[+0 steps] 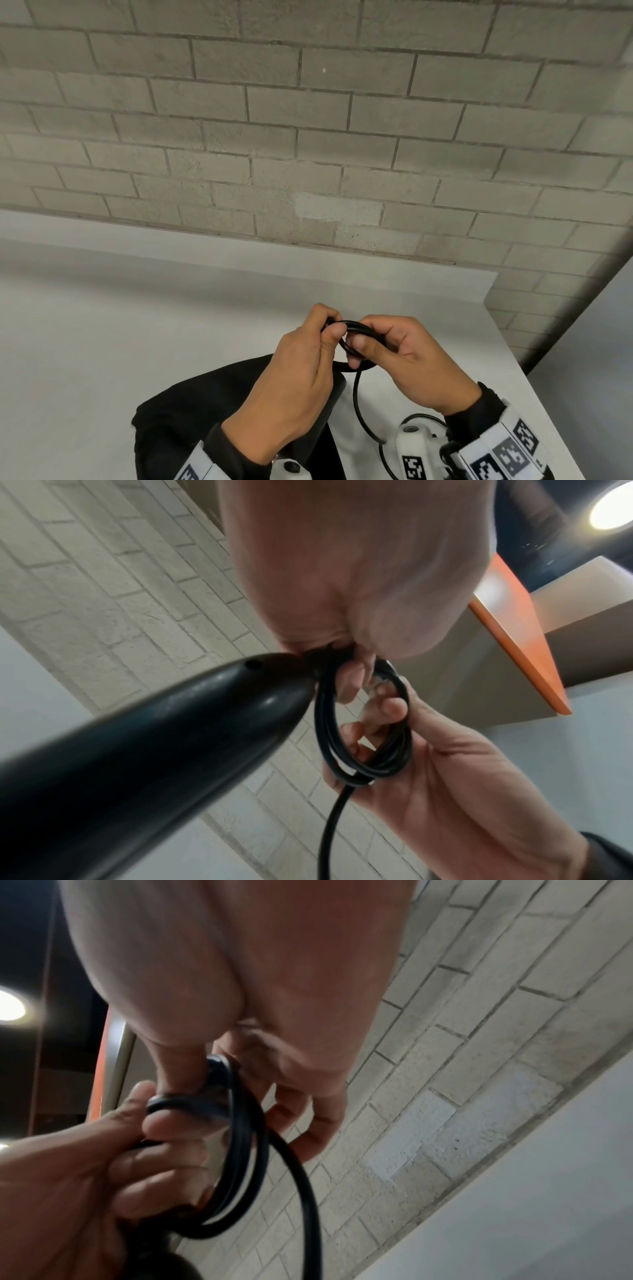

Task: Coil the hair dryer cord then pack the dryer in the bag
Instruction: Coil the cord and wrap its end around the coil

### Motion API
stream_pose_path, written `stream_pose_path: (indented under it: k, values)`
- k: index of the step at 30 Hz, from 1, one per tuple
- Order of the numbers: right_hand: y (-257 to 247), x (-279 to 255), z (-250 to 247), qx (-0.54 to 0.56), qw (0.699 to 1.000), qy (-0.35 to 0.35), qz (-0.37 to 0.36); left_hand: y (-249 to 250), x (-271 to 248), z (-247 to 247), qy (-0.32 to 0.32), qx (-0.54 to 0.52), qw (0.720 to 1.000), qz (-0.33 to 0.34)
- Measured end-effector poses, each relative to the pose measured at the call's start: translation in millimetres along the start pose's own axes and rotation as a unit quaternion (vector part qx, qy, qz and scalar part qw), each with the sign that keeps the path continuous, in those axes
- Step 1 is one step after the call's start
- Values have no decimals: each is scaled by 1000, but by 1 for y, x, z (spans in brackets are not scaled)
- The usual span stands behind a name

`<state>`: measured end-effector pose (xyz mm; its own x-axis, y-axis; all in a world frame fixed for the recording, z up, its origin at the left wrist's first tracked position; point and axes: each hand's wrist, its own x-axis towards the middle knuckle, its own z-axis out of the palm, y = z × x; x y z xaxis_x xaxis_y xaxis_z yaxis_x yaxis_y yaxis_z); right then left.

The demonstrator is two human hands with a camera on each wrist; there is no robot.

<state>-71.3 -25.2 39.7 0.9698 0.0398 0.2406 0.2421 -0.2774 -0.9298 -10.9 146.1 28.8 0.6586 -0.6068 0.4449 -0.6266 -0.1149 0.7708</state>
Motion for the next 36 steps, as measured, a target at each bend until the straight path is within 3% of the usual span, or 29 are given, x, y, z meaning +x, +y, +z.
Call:
stream_pose_path:
  k: [3, 6, 8, 12, 14, 19, 22, 26, 30, 33, 34, 36]
  values:
    - [3, -6, 12, -105, 987, 106, -67, 1, 2, -1, 11, 5, 1000, -1]
    - [7, -17, 32, -223, 916, 302, -139, -1, 3, -4, 29, 10, 999, -8]
    - [16, -21, 46, -280, 882, 341, -167, -1, 3, -4, 29, -1, 999, -14]
    - [27, -19, 56, -337, 874, 315, -154, 0, 3, -1, 16, -6, 1000, -5]
    - [24, -19, 56, -323, 886, 301, -138, 2, 3, -2, 14, -9, 1000, -5]
    - [-3, -25, 52, -149, 957, 245, 36, 4, 2, -7, -11, -38, 999, 8]
    - [-19, -26, 42, 4, 975, 196, 109, 4, 2, -5, -10, -37, 999, 5]
    - [-33, -27, 34, 187, 956, 160, 159, 0, 0, -1, -2, -58, 998, 19]
    - [-38, -29, 29, 366, 884, 173, 234, 2, -1, 4, -4, -76, 997, 33]
    - [-33, -32, 35, 438, 859, 156, 211, 4, -1, 8, 17, -66, 997, 42]
    - [-29, -34, 38, 439, 867, 153, 178, 2, -1, 8, 32, -61, 997, 41]
    - [-16, -39, 45, 348, 917, 164, 105, 0, 1, 6, 58, -66, 996, 32]
